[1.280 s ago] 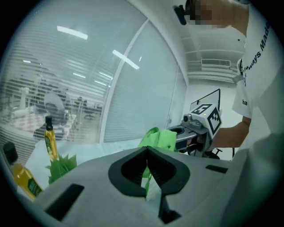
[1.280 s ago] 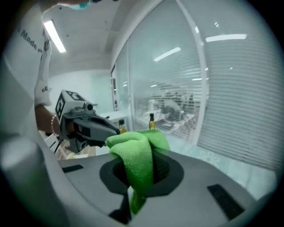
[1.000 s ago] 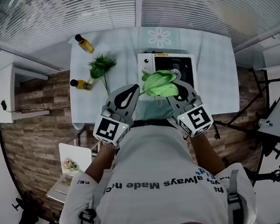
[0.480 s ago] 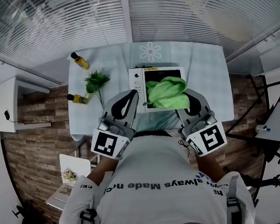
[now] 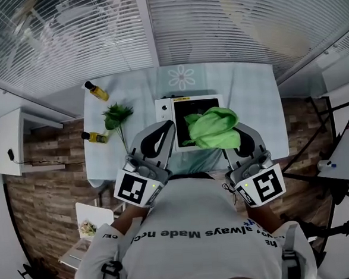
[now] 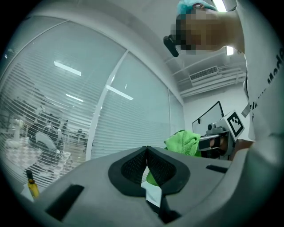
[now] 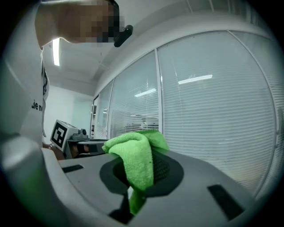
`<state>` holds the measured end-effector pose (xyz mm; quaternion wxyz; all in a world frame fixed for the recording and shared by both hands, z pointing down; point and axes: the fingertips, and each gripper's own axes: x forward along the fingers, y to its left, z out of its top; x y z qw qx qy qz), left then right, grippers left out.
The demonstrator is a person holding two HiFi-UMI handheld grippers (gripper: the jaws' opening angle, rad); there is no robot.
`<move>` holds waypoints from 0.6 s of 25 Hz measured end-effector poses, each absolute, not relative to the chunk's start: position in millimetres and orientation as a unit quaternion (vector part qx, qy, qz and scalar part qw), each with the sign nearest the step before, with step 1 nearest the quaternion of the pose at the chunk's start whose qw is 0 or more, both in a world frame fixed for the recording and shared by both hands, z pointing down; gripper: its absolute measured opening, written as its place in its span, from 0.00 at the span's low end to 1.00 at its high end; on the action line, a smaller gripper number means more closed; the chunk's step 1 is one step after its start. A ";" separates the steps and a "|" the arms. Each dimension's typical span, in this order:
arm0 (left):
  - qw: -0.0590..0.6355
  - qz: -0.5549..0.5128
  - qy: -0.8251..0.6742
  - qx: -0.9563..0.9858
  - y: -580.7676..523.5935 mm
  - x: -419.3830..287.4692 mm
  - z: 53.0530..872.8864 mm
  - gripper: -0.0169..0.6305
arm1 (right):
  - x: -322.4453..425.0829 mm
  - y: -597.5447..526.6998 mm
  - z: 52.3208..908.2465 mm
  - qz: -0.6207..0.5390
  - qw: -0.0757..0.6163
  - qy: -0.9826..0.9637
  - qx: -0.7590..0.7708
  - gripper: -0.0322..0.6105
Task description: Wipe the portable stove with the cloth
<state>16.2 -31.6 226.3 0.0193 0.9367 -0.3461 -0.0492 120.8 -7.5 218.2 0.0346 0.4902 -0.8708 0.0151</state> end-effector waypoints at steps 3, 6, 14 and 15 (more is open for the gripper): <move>0.019 -0.050 -0.346 0.937 -35.0 18.6 226.9 0.05 | 124.6 -12.8 218.3 0.015 0.033 -0.869 0.494 0.09; 0.019 -0.050 -0.345 0.937 -40.4 20.0 226.5 0.05 | 127.1 -19.7 217.9 0.016 0.032 -0.868 0.496 0.09; 0.018 -0.050 -0.349 0.936 -46.6 20.0 225.8 0.05 | 126.8 -26.4 217.0 0.013 0.032 -0.869 0.494 0.09; 0.019 -0.051 -0.350 0.935 -47.0 20.0 225.5 0.05 | 126.7 -26.9 217.0 0.013 0.032 -0.869 0.494 0.09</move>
